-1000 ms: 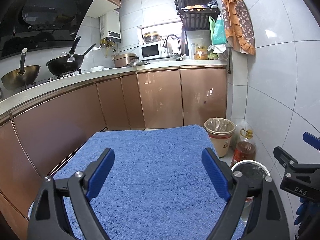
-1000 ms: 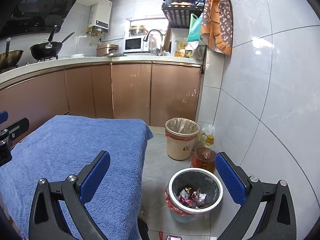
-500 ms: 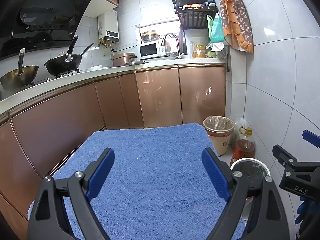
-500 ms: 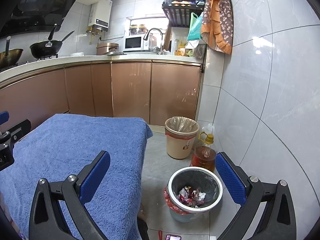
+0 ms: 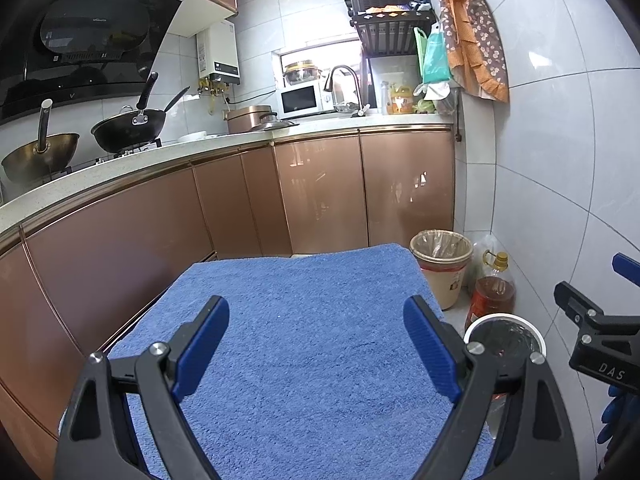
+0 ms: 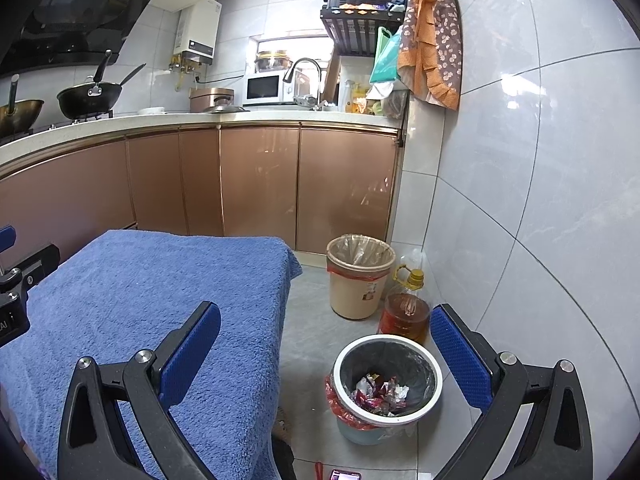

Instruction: Collect trash

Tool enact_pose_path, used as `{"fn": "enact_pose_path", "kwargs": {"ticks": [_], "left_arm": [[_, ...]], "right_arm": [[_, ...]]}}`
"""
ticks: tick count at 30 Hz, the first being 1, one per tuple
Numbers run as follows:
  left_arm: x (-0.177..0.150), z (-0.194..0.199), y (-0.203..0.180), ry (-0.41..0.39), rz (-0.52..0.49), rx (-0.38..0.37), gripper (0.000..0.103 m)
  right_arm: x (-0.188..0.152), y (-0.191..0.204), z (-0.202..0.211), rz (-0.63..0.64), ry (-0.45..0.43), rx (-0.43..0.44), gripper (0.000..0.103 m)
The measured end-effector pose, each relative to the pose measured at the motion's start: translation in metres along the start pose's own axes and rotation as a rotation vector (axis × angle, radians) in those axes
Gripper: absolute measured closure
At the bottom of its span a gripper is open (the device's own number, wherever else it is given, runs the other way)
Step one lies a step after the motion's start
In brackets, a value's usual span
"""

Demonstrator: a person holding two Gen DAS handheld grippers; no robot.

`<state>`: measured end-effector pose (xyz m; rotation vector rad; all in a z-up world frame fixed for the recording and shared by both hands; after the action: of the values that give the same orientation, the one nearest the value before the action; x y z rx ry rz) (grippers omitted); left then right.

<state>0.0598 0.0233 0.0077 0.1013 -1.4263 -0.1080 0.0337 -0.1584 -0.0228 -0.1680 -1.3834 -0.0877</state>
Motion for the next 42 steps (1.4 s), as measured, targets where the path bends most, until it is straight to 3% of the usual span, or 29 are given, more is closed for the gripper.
{"fn": "enact_pose_path", "kwargs": {"ticks": [42], "left_arm": [[-0.0010,0.0030,-0.0071,0.000,-0.001,0.003,0.014]], "right_arm": [[-0.0037,0.0003,0.0027,-0.006,0.003,-0.014,0.000]]}}
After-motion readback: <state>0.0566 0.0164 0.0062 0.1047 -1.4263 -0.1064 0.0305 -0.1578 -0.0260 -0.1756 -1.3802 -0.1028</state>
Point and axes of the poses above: each gripper's, at about its wrist camera, not at the fingertips, and z roughly against the way its jaws point, y to its left, x to its top, the point moved 8 cm from there along -z, roughly the way its jaws point, and after that the axes turned 14 degrees about -y, right-handed, at the moved point
